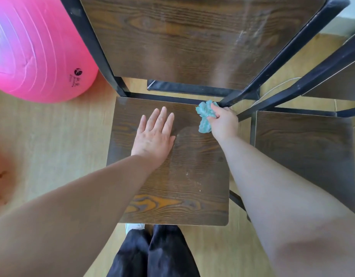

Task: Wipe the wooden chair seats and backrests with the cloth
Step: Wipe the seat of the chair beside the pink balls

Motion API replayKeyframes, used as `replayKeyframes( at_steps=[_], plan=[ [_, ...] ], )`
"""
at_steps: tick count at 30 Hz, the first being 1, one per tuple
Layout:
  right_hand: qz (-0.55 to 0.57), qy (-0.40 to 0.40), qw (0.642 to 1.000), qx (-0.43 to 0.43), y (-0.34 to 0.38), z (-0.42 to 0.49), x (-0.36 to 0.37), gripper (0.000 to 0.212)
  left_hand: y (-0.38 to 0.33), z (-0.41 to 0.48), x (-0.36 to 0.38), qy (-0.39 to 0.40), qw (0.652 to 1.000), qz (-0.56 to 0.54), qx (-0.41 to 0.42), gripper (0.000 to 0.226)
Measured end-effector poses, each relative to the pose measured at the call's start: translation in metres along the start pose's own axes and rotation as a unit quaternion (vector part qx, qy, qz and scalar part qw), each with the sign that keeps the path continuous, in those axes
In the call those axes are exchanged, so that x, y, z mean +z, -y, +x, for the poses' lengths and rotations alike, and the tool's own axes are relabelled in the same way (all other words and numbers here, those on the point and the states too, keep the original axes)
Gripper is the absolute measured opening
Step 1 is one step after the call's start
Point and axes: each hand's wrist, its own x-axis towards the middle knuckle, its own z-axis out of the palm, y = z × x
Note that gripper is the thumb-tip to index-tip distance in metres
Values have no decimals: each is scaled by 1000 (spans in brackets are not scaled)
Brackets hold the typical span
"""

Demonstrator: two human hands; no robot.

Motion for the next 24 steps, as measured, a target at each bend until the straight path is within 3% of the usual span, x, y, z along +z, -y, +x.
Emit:
replayKeyframes(
  at_steps=[14, 20, 24],
  plan=[
    [96, 81, 992, -10, 13, -69, 51, 24, 25, -40, 11, 34, 999, -4, -20, 62],
    [30, 130, 985, -109, 6, -116, 72, 24, 42, -87, 25, 51, 998, -16, -25, 63],
    [31, 162, 979, -124, -1, -160, 87, 23, 50, -119, 38, 58, 998, -27, -26, 63]
  ],
)
